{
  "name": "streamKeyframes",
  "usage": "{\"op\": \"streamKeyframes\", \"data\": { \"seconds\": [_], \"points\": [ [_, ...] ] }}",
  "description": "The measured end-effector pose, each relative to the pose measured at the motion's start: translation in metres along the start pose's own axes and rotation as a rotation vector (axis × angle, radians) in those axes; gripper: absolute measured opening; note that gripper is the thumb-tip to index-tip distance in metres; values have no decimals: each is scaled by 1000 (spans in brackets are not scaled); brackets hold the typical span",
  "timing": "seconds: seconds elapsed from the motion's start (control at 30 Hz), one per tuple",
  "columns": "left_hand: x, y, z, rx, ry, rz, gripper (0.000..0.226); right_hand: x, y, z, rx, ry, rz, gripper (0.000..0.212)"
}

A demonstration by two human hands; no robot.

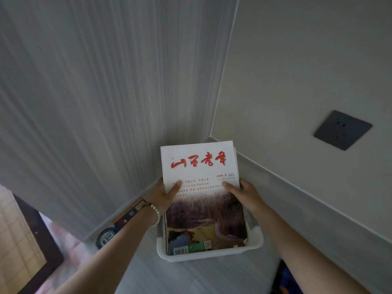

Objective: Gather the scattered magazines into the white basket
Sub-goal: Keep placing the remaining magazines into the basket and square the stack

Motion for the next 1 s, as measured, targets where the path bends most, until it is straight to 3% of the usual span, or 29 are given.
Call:
{"op": "streamKeyframes", "data": {
  "seconds": [0.23,0.53,0.7,1.0],
  "points": [
    [0,16,14,-144,142,-20,53,13,18,-6,129,-116,43,29],
    [1,20,36,-271,139,-39,44,24,29,-27,269,-123,123,47],
    [-4,11,37,-256,91,-17,39,16,22,-26,236,-132,160,48],
    [-7,-20,23,-90,30,48,52,2,0,-18,163,-53,181,54]
  ]
}}
Point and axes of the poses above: each hand's wrist, its own y-axis away from the middle knuckle, its own x-axis out of the back of the hand, z = x × y, the point moved 1 cm from there along -y, towards the middle knuckle, and after that the axes turned 6 degrees about y, right-handed, at the moved point
